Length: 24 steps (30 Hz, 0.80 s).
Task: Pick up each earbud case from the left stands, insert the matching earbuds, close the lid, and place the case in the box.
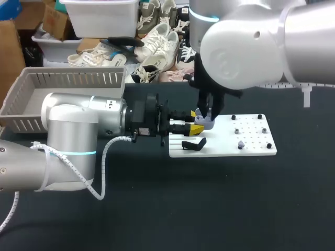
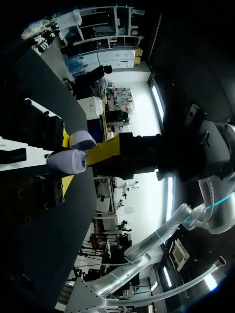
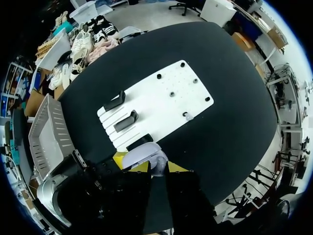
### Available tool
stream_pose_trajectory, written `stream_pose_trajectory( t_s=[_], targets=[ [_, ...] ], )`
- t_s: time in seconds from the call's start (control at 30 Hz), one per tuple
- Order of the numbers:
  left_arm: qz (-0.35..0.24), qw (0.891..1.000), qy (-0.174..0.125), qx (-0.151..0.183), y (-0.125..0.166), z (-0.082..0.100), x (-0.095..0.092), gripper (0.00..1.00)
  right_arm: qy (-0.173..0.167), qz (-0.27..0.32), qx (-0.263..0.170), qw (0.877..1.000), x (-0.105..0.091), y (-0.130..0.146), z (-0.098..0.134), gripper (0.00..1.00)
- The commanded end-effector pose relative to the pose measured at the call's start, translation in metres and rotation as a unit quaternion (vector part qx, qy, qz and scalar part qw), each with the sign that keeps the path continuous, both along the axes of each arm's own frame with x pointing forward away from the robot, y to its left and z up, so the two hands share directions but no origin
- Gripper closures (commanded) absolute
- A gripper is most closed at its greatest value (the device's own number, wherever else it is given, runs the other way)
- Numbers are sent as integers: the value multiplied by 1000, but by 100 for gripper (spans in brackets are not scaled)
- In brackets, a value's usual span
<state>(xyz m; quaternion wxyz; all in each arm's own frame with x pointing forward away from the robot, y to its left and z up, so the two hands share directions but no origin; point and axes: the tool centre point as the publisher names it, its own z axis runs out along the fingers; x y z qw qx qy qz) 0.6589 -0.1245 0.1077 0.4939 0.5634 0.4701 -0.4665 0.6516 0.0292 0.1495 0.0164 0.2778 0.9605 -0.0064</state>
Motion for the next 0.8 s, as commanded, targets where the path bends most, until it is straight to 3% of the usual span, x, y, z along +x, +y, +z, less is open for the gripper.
stream_pose_trajectory(
  t_s=[0.03, 0.23, 0.27, 0.3, 0.4, 0.6, 0.8],
  targets=[
    [0, 1000, -1, -1, 0, -1, 1, 100, -1, -2, 0, 1000, 0, 1, -3, 100],
    [0, 1000, -1, -1, 0, -1, 1, 100, 0, -4, 0, 1000, 0, 2, -5, 99],
    [0, 1000, -1, -1, 0, -1, 1, 100, 0, -4, 0, 1000, 0, 2, -5, 92],
    [0, 1000, -1, -1, 0, -1, 1, 100, -1, -5, 0, 1000, 0, 1, -5, 76],
    [0, 1000, -1, -1, 0, -1, 1, 100, -8, -5, 5, 1000, -1, 1, -2, 63],
    [0, 1000, -1, -1, 0, -1, 1, 100, -31, -5, 20, 999, -7, -2, 11, 58],
    [0, 1000, -1, -1, 0, -1, 1, 100, -53, -17, 51, 997, -16, -28, 20, 58]
  ],
)
